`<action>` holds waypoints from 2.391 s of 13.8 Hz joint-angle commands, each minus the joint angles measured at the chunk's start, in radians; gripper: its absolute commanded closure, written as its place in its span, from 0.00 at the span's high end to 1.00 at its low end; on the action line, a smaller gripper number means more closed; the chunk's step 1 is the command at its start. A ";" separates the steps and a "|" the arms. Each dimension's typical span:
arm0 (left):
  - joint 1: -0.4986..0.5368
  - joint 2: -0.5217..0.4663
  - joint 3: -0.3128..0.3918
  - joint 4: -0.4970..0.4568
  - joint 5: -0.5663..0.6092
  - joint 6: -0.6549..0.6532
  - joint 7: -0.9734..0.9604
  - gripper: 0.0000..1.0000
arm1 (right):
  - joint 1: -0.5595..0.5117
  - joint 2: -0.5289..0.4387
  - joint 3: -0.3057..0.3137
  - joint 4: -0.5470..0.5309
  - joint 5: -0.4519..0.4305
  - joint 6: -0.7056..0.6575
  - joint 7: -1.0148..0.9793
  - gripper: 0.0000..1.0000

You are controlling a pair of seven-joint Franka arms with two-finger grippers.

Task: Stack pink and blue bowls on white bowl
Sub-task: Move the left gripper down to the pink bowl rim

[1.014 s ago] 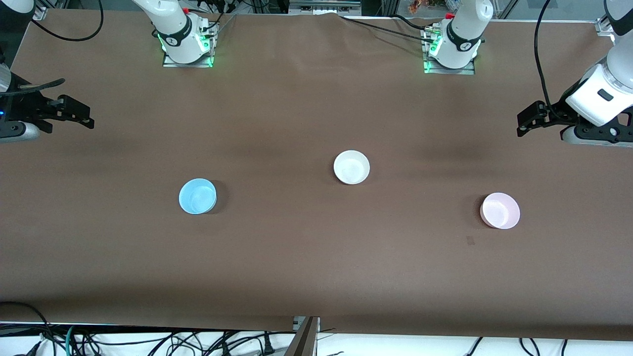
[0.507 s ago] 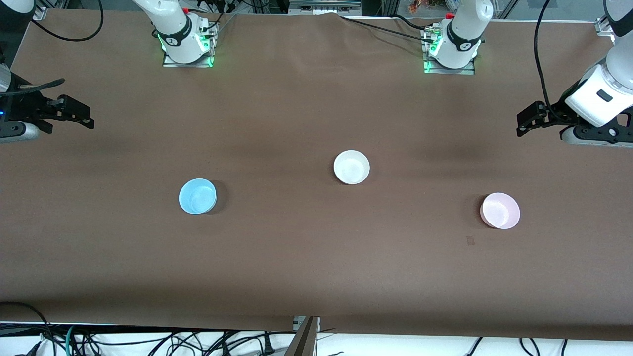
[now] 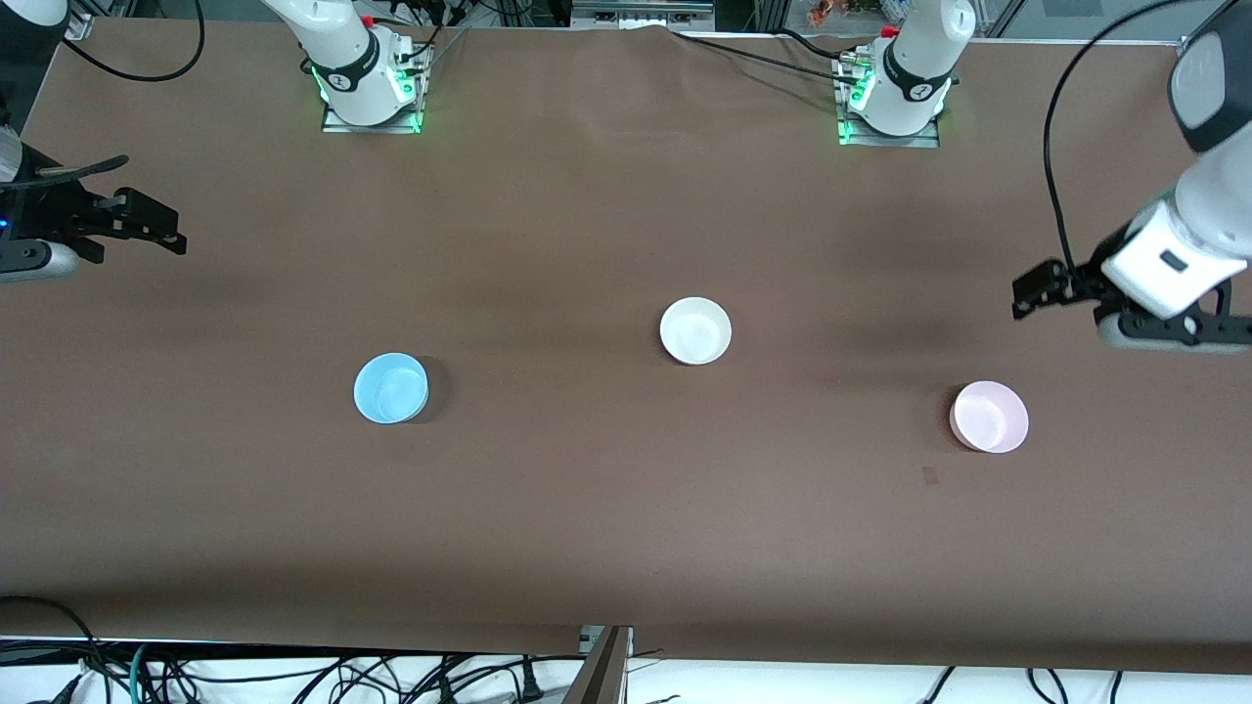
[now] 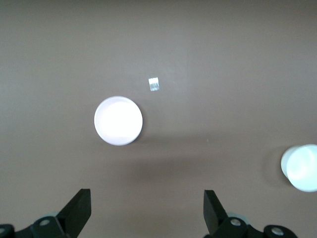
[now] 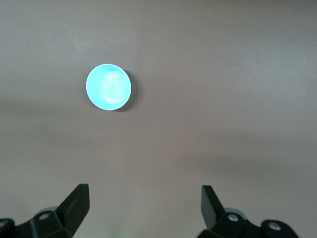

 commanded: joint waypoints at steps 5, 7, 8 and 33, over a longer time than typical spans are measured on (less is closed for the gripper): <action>0.050 0.225 0.005 0.122 0.100 0.124 0.022 1.00 | -0.003 0.006 0.005 0.013 -0.015 -0.014 -0.014 0.99; 0.075 0.294 0.005 0.122 0.131 0.182 0.022 1.00 | -0.001 0.004 0.005 0.013 -0.015 -0.014 -0.014 0.99; 0.104 0.342 0.005 0.122 0.149 0.236 0.022 1.00 | -0.001 0.004 0.005 0.013 -0.015 -0.014 -0.014 0.99; 0.236 0.531 -0.024 -0.047 0.086 0.469 0.453 0.00 | -0.001 0.006 0.005 0.013 -0.015 -0.014 -0.014 1.00</action>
